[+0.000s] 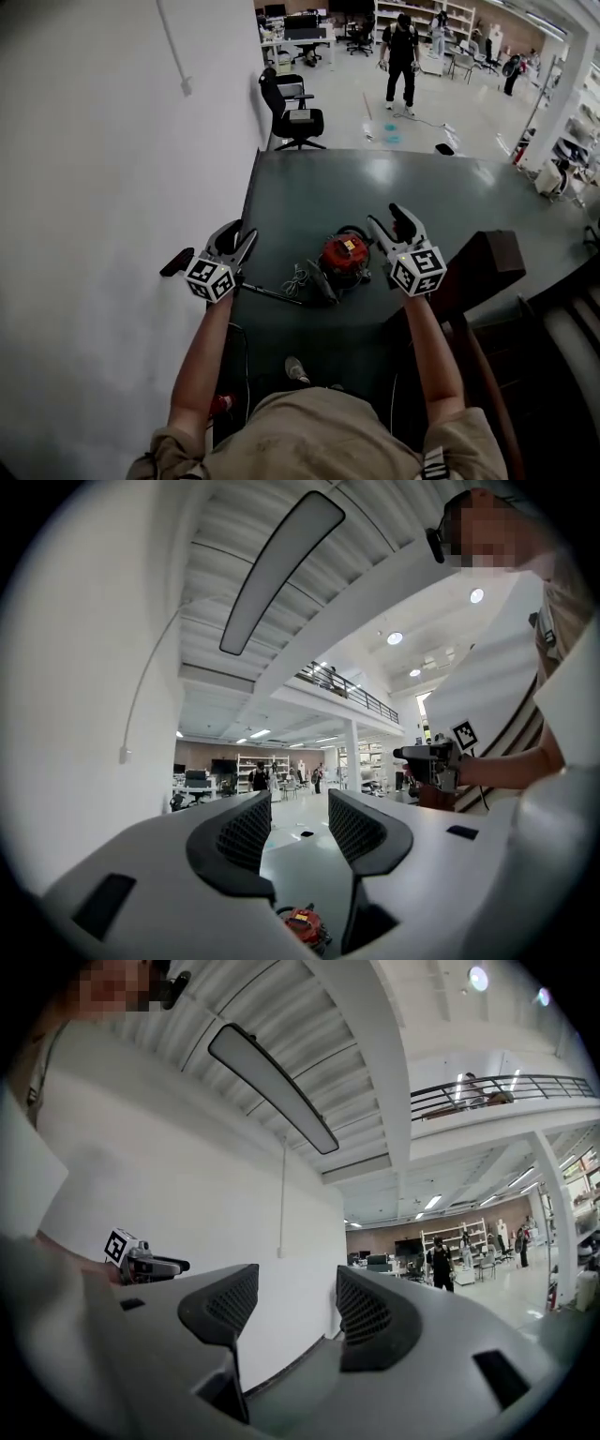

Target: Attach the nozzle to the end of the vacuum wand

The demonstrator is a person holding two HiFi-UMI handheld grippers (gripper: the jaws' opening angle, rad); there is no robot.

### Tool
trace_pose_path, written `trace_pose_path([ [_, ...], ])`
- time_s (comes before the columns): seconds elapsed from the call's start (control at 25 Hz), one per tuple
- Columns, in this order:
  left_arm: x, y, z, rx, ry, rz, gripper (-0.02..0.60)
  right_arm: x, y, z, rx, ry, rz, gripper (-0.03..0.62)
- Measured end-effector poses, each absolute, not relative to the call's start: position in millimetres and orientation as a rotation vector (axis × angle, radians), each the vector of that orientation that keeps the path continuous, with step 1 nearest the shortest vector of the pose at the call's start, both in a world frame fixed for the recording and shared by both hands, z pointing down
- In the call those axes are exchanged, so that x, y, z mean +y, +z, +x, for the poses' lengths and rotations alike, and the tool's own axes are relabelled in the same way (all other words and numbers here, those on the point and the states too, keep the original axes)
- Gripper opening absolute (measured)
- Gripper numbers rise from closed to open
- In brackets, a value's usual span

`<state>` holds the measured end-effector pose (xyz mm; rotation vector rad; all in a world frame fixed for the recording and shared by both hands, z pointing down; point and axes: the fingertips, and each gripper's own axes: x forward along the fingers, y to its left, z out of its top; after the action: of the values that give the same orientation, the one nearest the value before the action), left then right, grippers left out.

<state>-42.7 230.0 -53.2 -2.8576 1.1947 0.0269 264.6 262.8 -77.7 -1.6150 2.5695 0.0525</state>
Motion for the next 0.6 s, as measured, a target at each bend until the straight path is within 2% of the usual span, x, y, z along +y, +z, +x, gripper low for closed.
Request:
trace_pose_path([
  [0.28, 286.5, -9.8, 4.4, 1.178, -0.061, -2.915, 0.19, 325.2, -20.5, 336.2, 2.549, -0.002, -1.735, 0.267],
  [0.6, 318.9, 43.7, -9.3, 1.284, -0.152, -2.897, 0.19, 367.4, 70.0, 358.6, 2.582, -0.153, -1.839, 0.267],
])
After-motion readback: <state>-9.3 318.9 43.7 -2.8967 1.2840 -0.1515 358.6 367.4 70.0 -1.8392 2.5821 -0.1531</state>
